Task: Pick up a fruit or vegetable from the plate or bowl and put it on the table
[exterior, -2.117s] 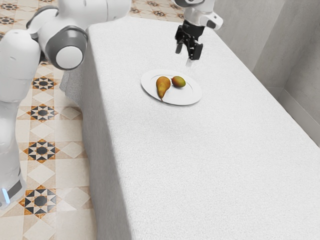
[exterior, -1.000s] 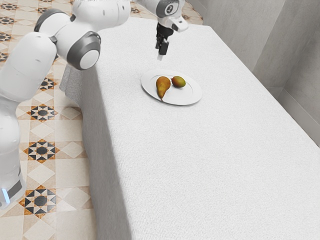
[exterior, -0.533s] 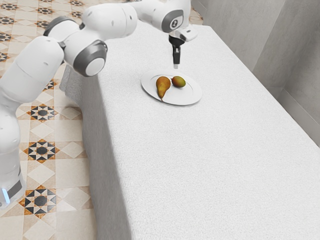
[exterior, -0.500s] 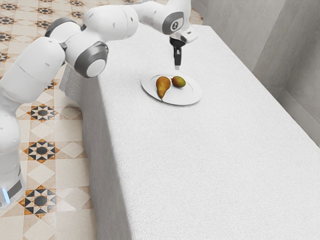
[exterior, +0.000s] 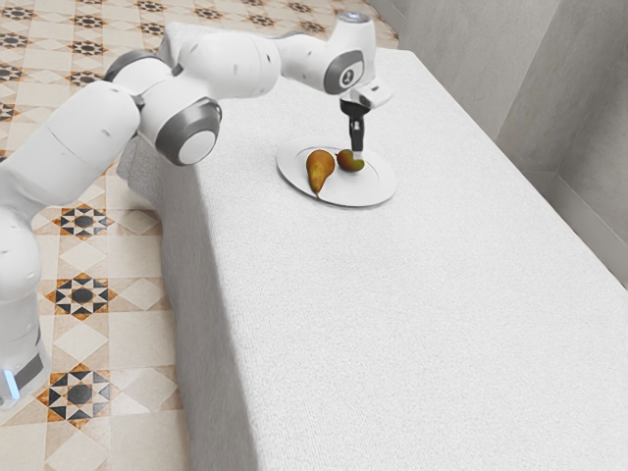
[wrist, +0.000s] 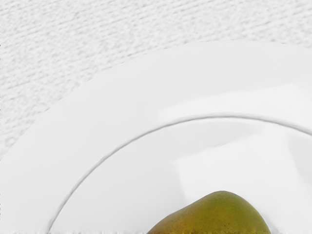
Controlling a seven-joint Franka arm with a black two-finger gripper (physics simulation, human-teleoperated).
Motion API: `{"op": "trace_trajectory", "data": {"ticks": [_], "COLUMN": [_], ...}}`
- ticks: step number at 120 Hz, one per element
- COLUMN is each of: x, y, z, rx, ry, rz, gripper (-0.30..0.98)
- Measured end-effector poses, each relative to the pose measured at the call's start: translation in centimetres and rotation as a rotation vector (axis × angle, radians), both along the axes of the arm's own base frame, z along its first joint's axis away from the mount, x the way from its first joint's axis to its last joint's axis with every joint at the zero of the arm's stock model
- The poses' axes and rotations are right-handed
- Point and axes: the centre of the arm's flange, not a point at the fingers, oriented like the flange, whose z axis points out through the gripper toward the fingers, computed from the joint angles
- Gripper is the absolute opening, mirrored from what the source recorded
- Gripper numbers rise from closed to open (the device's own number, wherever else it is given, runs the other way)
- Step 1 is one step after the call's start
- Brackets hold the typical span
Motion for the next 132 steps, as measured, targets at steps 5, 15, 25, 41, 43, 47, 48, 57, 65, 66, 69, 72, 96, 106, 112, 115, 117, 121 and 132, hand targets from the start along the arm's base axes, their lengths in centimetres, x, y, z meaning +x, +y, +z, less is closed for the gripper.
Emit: {"op": "trace_trajectory", "data": {"ticks": [5,15,25,41,43,47,48,57,65,66,69,72,96,106,112,115,117,121,132], "x": [0.0,0.4,0.7,0.6,0.6,0.5,0.5,0.3,0.2,0.2,0.1,0.1,-0.1,-0.2,-0.3,-0.3,-0.3,-0.3,-0.4], "y": [0.0,-0.7,-1.1,-1.4,-1.4,-1.4,-1.4,-1.3,-1.2,-1.2,-1.2,-1.2,-1.2,-1.2,-1.1,-1.1,-1.2,-1.2,-1.1], "z": [-0.1,-0.8,-1.2,-1.9,-2.0,-2.1,-2.1,-2.3,-2.4,-2.4,-2.4,-2.4,-2.7,-3.0,-3.0,-3.0,-3.1,-3.1,-3.1], "rx": [-0.001,-0.01,-0.017,-0.036,-0.04,-0.047,-0.048,-0.059,-0.064,-0.064,-0.065,-0.066,-0.074,-0.078,-0.079,-0.079,-0.079,-0.079,-0.077], "ry": [0.0,0.004,0.009,0.035,0.038,0.044,0.045,0.056,0.064,0.064,0.067,0.069,0.088,0.098,0.102,0.103,0.104,0.106,0.111], "rz": [-0.006,-0.027,-0.042,-0.059,-0.06,-0.063,-0.063,-0.066,-0.069,-0.069,-0.07,-0.071,-0.08,-0.083,-0.084,-0.085,-0.085,-0.087,-0.089], "gripper": [0.69,0.69,0.69,0.69,0.69,0.69,0.69,0.69,0.69,0.69,0.69,0.69,0.69,0.68,0.66,0.64,0.62,0.58,0.44]}}
